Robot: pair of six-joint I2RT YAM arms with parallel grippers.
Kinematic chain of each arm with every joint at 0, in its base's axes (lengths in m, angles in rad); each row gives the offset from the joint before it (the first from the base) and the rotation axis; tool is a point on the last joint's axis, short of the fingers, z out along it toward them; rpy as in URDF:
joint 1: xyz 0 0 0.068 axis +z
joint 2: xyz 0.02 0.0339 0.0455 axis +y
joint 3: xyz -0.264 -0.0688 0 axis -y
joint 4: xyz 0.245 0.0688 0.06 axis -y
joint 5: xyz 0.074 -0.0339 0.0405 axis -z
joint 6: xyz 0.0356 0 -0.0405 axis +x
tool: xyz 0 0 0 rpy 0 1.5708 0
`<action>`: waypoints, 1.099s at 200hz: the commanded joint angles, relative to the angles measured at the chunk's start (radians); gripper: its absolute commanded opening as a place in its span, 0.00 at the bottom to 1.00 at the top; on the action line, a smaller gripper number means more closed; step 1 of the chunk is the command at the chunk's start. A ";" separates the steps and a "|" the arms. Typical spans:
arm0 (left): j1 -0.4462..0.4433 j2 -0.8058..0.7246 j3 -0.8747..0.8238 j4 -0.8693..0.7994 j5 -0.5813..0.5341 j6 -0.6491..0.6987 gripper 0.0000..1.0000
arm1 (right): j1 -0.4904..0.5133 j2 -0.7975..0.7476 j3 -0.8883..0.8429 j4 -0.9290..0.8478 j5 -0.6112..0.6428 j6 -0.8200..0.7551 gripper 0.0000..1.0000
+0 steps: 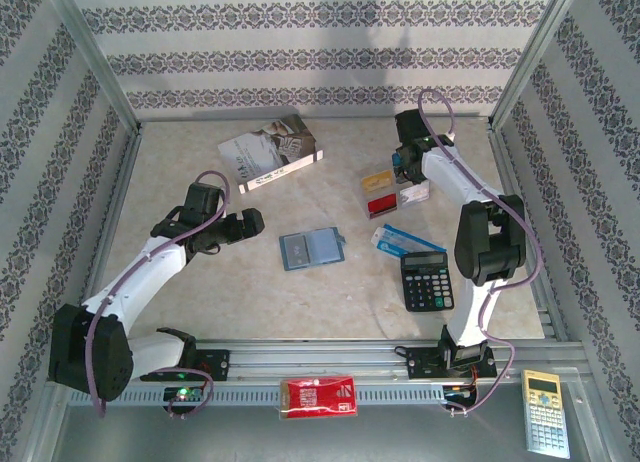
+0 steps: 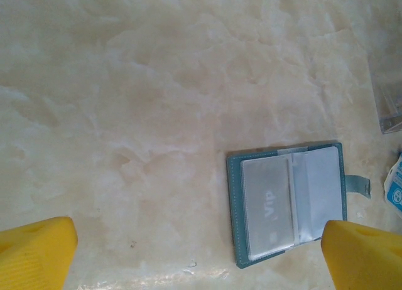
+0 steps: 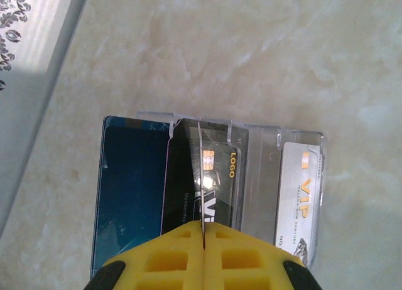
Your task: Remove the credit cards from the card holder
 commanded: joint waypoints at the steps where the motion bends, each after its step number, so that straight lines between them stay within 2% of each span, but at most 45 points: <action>1: 0.008 0.005 -0.011 0.014 0.001 -0.014 1.00 | 0.004 0.027 0.033 -0.022 -0.007 0.035 0.00; 102: 0.008 0.006 -0.017 0.013 0.000 -0.008 1.00 | -0.006 0.062 0.047 -0.020 -0.082 0.050 0.09; 147: 0.008 0.006 -0.018 0.014 -0.003 -0.008 1.00 | -0.008 0.058 0.050 -0.022 -0.082 0.044 0.09; 198: 0.007 0.014 -0.009 0.013 0.001 -0.008 1.00 | -0.015 0.065 0.075 0.000 -0.110 -0.009 0.21; 220: 0.008 0.016 -0.008 0.013 0.001 -0.008 1.00 | -0.018 0.063 0.073 0.032 -0.140 -0.032 0.23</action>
